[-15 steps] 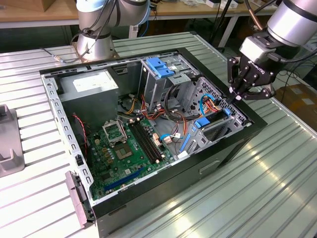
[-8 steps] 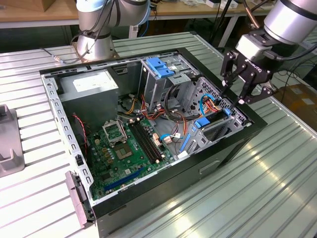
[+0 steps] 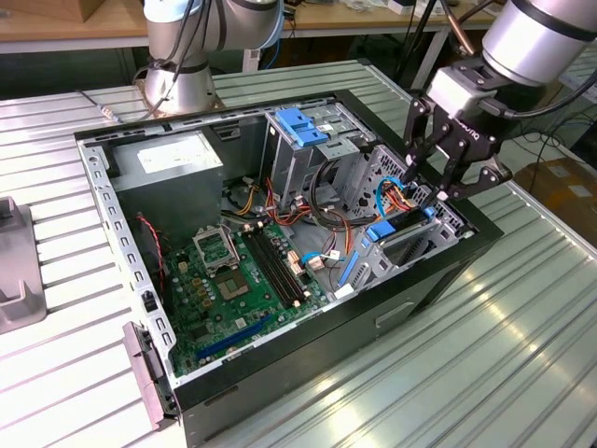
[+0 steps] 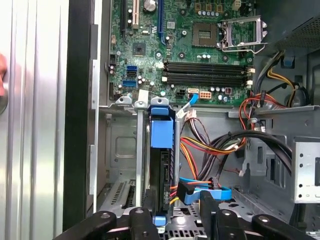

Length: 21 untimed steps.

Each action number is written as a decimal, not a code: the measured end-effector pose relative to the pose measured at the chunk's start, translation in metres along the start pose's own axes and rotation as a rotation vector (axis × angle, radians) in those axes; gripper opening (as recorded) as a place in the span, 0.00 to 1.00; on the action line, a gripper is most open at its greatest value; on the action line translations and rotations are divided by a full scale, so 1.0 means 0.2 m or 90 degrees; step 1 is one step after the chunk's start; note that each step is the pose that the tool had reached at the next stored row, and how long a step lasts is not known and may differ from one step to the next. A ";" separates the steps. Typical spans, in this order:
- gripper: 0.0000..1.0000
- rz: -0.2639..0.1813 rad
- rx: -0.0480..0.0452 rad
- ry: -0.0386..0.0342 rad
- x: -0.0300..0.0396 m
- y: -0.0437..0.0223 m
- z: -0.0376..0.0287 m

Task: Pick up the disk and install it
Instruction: 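Insert the second disk wire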

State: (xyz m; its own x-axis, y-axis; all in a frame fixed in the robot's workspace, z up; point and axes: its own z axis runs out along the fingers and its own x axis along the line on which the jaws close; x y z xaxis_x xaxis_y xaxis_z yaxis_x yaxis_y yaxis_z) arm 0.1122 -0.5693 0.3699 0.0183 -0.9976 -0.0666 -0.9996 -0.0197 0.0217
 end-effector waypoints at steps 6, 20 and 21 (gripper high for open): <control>0.48 0.000 0.0000 0.0001 0.001 0.007 0.022; 0.16 0.000 0.0000 0.0000 0.001 0.008 0.026; 0.16 0.000 0.0000 -0.0001 0.002 0.008 0.026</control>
State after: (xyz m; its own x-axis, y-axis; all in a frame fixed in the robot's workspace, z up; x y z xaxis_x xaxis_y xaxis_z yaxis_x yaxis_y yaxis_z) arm 0.1106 -0.5693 0.3647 0.0183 -0.9976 -0.0666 -0.9996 -0.0198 0.0217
